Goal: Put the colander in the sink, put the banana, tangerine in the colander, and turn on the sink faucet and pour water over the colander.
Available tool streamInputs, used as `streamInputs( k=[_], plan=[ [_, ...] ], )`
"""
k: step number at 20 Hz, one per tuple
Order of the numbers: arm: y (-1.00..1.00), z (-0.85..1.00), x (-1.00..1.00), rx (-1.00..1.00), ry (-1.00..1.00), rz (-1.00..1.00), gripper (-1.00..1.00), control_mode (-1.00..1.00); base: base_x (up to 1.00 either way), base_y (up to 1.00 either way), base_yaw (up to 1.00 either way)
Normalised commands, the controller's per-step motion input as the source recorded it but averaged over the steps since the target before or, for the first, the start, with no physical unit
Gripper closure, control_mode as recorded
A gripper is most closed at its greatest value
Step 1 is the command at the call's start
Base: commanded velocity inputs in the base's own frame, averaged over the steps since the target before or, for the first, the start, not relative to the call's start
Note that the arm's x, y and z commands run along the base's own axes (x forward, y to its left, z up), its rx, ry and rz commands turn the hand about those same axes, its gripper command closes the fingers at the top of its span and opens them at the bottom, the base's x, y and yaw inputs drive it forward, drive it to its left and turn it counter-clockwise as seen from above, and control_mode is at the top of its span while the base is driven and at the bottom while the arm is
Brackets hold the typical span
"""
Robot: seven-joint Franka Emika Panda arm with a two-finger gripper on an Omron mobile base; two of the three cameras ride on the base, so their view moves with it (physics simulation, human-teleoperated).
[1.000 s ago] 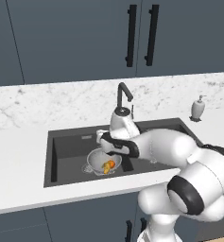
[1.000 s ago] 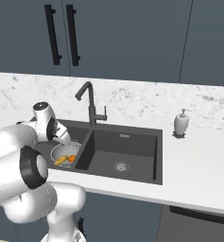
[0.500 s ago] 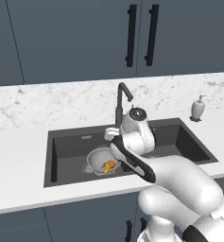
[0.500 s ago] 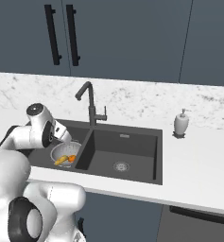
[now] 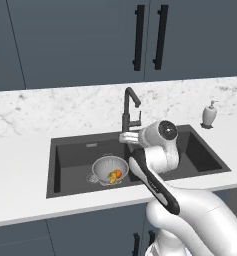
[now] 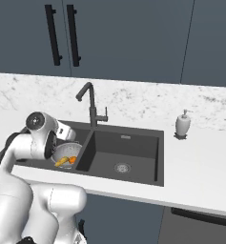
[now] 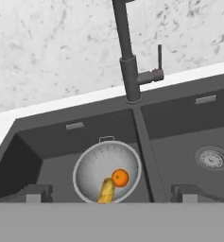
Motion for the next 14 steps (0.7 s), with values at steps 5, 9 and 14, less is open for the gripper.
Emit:
streamInputs(
  k=[5, 9, 14],
  plan=[
    [-0.21, 0.49, 0.00, 0.00, -0.29, 0.07, -1.00, -1.00, 0.00, 0.00, 0.00],
    [-0.11, 0.44, -0.03, 0.00, -0.43, 0.04, -1.00, -1.00, 0.00, 0.00, 0.00],
    [-0.07, 0.40, -0.11, 0.00, -0.43, 0.01, -1.00, -1.00, 0.00, 0.00, 0.00]
  ],
)
